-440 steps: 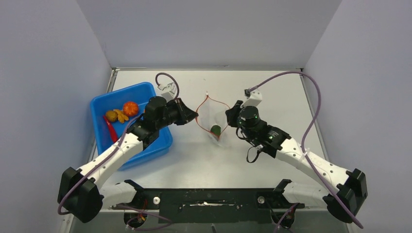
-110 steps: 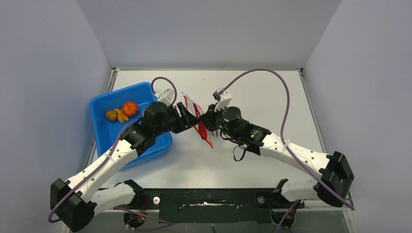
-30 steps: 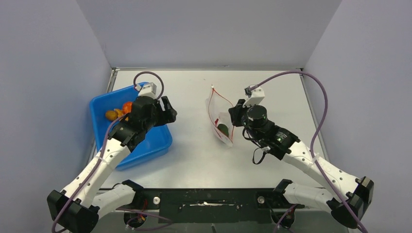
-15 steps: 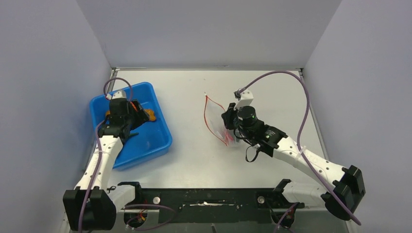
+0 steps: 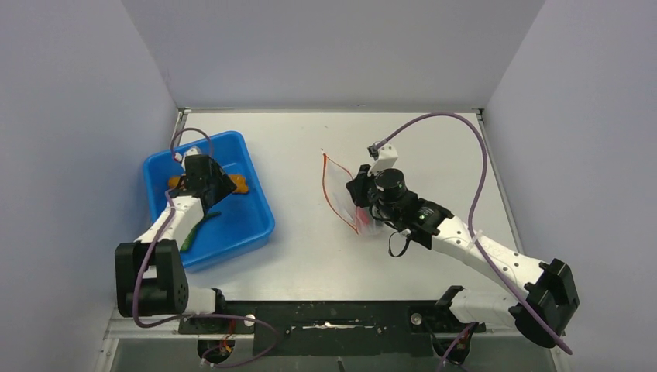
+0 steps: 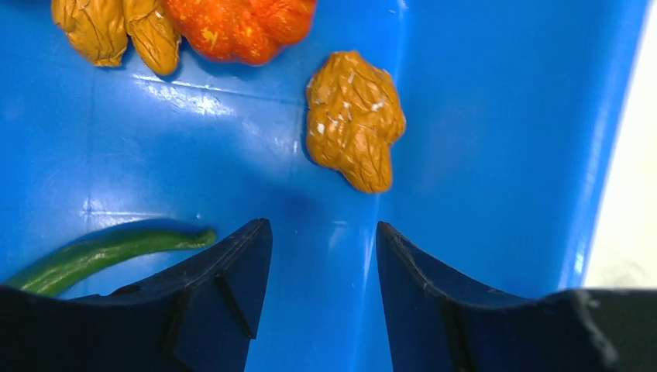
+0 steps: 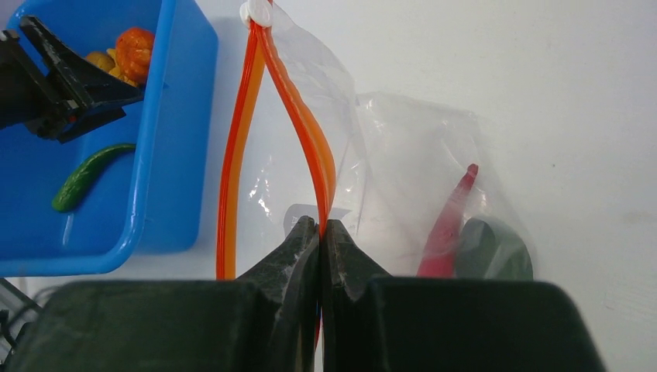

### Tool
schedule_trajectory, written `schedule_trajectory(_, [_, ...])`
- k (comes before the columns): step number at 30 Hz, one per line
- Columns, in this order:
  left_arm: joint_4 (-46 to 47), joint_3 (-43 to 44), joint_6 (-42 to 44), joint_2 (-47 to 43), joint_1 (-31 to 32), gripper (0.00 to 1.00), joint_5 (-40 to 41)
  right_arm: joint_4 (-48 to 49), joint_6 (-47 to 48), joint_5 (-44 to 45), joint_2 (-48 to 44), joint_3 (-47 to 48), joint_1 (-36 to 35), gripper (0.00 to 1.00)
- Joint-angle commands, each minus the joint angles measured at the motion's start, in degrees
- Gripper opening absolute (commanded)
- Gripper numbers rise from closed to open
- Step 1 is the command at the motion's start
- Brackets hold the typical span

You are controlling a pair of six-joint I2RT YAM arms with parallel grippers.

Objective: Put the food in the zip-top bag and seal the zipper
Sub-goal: Pick up the fake vegetable from the bin.

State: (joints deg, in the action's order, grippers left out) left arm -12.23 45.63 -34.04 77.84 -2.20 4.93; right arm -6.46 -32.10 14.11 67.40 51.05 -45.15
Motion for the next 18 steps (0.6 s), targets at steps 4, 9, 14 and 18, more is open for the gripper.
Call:
schedule_trajectory(4, [6.6,5.9,-0.4,7.6,-0.7,0.5,0.9,3.1,0.2,1.6,-3.1,0.4,-0.3,0.0])
schedule_trajectory(9, [7.8,7.6,-0.7,11.8,-1.2,0.43,1.0,3.1,0.3,1.8,-3.1,0.8,-0.5,0.0])
schedule_trajectory(14, [9.0,9.9,-0.2,14.5,-1.4,0.42,-1.2,2.7,0.4,2.1,-3.9,0.9,-0.5,0.0])
schedule_trajectory(18, [7.5,12.8,0.7,16.9,-1.3,0.44,-3.2,2.6,0.4,2.3,-4.2,1.0,-0.6,0.0])
